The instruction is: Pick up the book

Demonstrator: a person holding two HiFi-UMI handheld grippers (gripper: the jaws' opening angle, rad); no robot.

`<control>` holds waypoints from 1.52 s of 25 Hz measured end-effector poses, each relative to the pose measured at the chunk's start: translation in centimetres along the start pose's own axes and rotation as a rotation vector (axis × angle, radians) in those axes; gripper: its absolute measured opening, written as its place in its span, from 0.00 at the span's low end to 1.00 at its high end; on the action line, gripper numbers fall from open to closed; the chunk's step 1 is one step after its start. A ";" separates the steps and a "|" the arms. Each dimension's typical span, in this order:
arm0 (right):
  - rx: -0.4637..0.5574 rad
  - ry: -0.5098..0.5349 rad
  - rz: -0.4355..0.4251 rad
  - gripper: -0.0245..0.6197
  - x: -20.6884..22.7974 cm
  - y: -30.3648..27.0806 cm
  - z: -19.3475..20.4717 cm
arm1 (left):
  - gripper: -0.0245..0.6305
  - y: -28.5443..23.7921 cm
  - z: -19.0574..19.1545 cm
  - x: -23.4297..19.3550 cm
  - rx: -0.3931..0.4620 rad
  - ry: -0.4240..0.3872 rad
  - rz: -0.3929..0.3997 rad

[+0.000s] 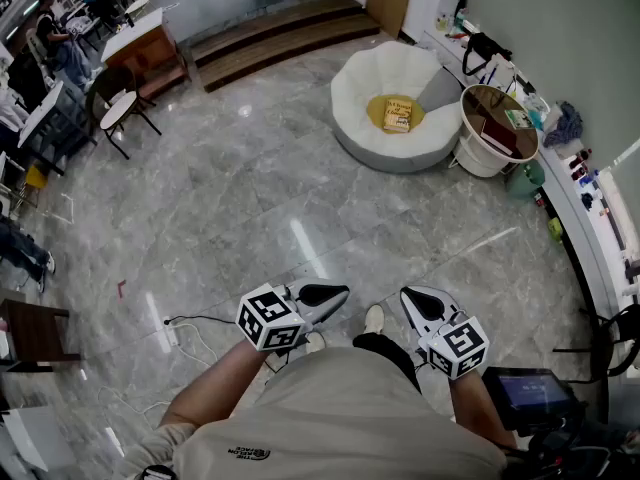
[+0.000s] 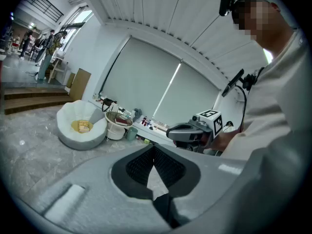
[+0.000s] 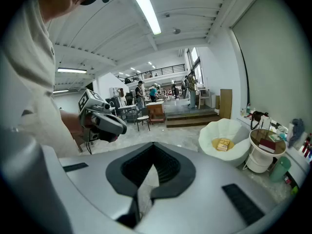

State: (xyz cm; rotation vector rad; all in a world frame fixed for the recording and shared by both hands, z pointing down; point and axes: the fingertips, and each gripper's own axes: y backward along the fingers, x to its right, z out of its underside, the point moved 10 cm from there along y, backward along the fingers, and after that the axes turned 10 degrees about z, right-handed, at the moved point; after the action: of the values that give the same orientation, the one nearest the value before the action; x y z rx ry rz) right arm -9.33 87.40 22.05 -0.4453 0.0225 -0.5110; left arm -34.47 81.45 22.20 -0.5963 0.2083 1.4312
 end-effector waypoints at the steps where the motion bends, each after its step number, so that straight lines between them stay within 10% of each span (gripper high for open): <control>1: 0.008 0.002 0.001 0.06 1.5 -0.1 -0.3 | 0.05 -1.2 -0.7 -0.5 -0.001 -0.001 -0.002; 23: 0.002 -0.113 -0.007 0.06 25.5 -3.8 -0.1 | 0.05 -20.5 -10.8 -10.1 -0.033 0.026 -0.043; 38: -0.082 -0.192 0.123 0.20 36.5 -22.3 -8.2 | 0.05 -21.1 -22.6 -33.3 0.005 0.023 0.080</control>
State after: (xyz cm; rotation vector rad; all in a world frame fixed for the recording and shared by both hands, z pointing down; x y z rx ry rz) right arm 11.09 49.21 27.16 -0.5677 -0.1136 -0.3455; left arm -14.33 40.82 24.74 -0.6060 0.2563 1.5015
